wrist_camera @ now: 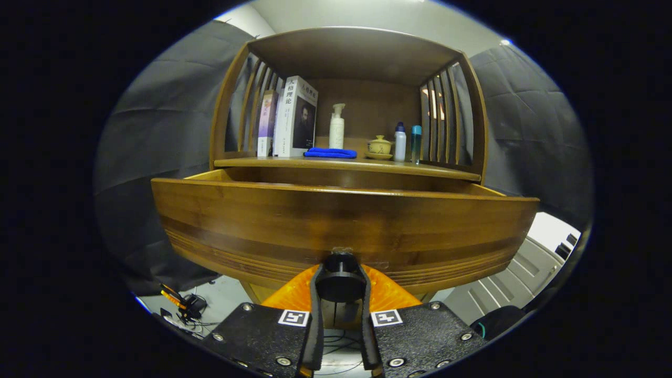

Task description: Pull open the drawer, take out the items inside it, and place them on the countertop above the cabinet.

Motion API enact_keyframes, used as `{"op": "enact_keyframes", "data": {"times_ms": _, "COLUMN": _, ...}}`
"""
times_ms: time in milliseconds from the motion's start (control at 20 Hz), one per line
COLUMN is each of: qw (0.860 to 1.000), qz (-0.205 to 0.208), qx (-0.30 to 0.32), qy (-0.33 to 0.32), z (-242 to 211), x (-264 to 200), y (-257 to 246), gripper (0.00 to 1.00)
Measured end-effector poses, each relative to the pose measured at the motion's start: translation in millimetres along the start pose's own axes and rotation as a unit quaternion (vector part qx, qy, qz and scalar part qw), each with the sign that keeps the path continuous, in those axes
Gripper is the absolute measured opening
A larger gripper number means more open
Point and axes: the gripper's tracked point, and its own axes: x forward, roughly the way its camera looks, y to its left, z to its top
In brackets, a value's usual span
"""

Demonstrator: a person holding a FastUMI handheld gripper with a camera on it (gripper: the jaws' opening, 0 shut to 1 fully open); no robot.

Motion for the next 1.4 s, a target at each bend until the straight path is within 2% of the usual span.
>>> {"op": "enact_keyframes", "data": {"times_ms": 350, "qw": 1.000, "qz": -0.003, "qx": 0.015, "qy": 0.019, "z": -12.1, "x": -37.2, "y": 8.5, "gripper": 0.29}}
{"op": "enact_keyframes", "data": {"times_ms": 800, "qw": 0.999, "qz": 0.009, "qx": 0.016, "qy": 0.037, "z": -18.8, "x": -56.4, "y": 17.5, "gripper": 0.29}}
{"op": "enact_keyframes", "data": {"times_ms": 950, "qw": 0.998, "qz": 0.019, "qx": 0.036, "qy": 0.050, "z": -20.5, "x": -61.7, "y": 23.8, "gripper": 0.58}}
{"op": "enact_keyframes", "data": {"times_ms": 1050, "qw": 0.996, "qz": 0.055, "qx": 0.063, "qy": 0.039, "z": -3.0, "x": -74.0, "y": 37.8, "gripper": 0.77}}
{"op": "enact_keyframes", "data": {"times_ms": 1150, "qw": 0.996, "qz": 0.062, "qx": 0.068, "qy": 0.009, "z": 25.0, "x": -80.9, "y": 36.5, "gripper": 0.96}}
{"op": "enact_keyframes", "data": {"times_ms": 1400, "qw": 0.999, "qz": -0.013, "qx": 0.044, "qy": -0.025, "z": 99.8, "x": -79.5, "y": -2.7, "gripper": 0.96}}
